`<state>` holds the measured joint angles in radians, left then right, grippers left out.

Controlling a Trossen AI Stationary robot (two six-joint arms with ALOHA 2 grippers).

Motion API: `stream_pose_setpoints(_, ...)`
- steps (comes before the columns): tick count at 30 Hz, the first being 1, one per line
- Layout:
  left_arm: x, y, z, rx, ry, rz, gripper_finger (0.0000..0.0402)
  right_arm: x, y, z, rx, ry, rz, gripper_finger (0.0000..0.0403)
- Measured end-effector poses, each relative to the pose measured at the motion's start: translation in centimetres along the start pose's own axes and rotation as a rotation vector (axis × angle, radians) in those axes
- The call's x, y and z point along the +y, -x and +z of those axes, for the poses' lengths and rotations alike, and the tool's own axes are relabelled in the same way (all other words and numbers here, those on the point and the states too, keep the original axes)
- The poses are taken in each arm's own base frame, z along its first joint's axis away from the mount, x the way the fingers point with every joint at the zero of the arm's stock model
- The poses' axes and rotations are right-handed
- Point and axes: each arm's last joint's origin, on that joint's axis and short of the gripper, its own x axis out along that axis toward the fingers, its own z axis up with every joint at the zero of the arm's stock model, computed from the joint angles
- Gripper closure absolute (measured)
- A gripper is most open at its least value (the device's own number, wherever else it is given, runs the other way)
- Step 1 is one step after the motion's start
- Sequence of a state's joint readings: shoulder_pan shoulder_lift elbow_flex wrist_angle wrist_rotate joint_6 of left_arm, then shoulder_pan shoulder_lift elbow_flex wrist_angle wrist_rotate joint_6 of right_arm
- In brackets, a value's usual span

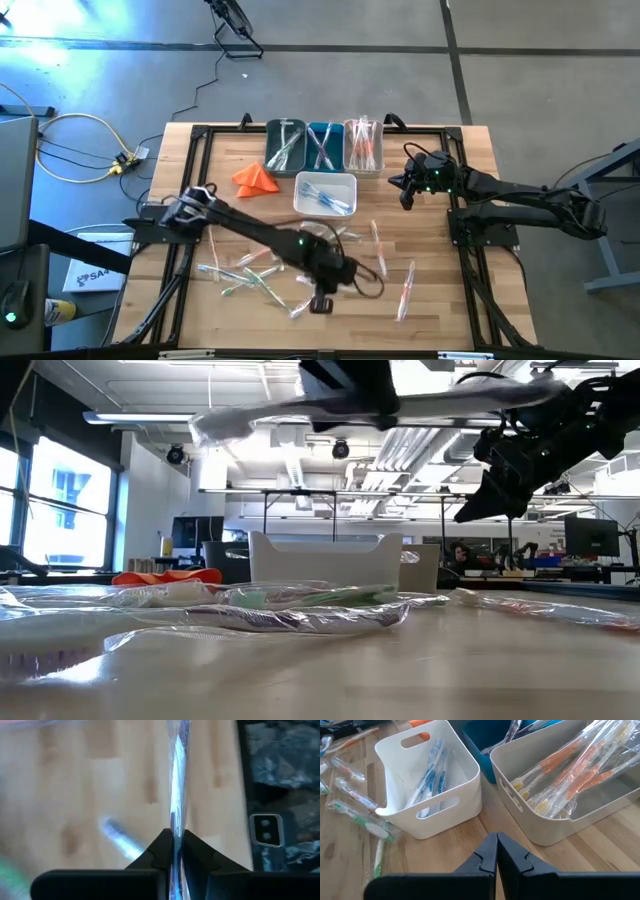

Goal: Pick & Place Toothbrushes
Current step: Put the purple toothbrush into the blue bin

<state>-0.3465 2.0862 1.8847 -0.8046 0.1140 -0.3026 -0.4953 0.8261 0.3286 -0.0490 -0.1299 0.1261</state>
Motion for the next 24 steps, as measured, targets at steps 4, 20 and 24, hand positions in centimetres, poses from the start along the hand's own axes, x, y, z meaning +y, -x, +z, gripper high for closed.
stream_pose_setpoints(4,1.7,3.0,0.3,-0.009,0.059,0.062,0.0375,0.0,0.0,0.0,0.0,0.0,0.0,0.0401)
stream_pose_setpoints(20,12.4,11.1,2.0,-0.19,0.248,0.314,0.0375,0.0,0.0,0.0,0.0,0.0,0.0,0.0401)
stream_pose_setpoints(24,16.5,12.5,2.3,-0.263,0.356,0.364,0.0375,0.0,0.0,0.0,0.0,0.0,0.0,0.0401)
